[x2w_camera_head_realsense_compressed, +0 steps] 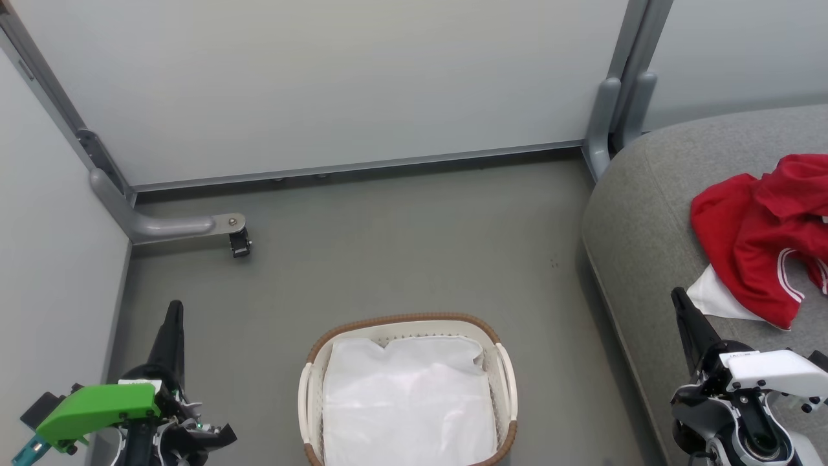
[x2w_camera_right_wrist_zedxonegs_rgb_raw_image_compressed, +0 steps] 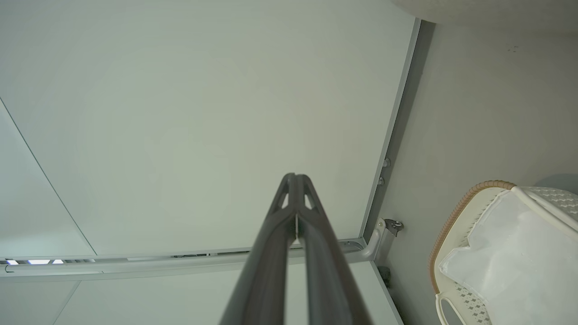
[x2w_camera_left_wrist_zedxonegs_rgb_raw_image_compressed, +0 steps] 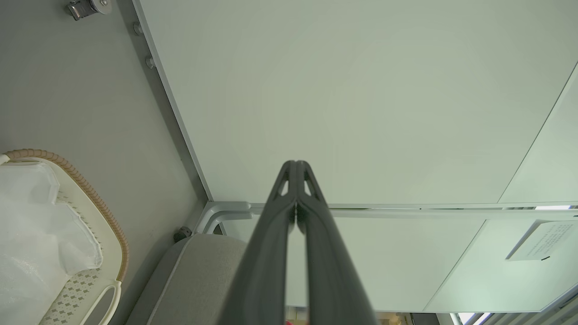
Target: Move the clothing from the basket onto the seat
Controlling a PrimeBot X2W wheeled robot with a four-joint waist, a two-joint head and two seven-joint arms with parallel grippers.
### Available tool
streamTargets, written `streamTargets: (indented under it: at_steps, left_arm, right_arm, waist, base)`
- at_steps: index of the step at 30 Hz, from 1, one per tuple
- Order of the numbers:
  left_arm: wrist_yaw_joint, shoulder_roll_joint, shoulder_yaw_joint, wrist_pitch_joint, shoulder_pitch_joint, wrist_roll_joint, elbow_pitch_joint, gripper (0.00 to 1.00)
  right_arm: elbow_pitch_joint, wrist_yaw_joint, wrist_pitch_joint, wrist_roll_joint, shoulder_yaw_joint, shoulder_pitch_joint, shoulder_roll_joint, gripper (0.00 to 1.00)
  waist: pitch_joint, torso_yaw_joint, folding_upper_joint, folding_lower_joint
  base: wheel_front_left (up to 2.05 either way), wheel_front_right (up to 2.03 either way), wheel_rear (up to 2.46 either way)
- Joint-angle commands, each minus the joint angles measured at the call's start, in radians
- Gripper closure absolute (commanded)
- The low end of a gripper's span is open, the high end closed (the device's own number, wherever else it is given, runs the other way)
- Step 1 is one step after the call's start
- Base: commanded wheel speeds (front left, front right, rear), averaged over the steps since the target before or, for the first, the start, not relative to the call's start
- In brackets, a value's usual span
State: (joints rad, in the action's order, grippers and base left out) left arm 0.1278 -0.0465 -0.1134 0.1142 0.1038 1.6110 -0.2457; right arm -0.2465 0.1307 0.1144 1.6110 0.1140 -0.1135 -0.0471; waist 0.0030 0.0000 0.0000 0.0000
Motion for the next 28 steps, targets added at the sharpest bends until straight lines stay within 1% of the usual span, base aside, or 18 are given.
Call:
streamTargets:
  at_steps: [1,28]
  left_arm:
    - [0.006,-0.007,-0.002,0.004,0.01,0.004,0.002,1.0]
    - [0.006,-0.007,-0.002,0.004,0.01,0.004,0.002,1.0]
  right_arm:
    - [0.005,0.0,0.003,0.003,0.002,0.01,-0.006,1.0]
    - [0.005,0.0,0.003,0.004,0.002,0.01,-0.006,1.0]
  waist:
    - [0.0,0.0,0.0,0.0]
    - [0.0,0.0,0.0,0.0]
  base:
    - [0.0,0.0,0.0]
    - [0.0,0.0,0.0]
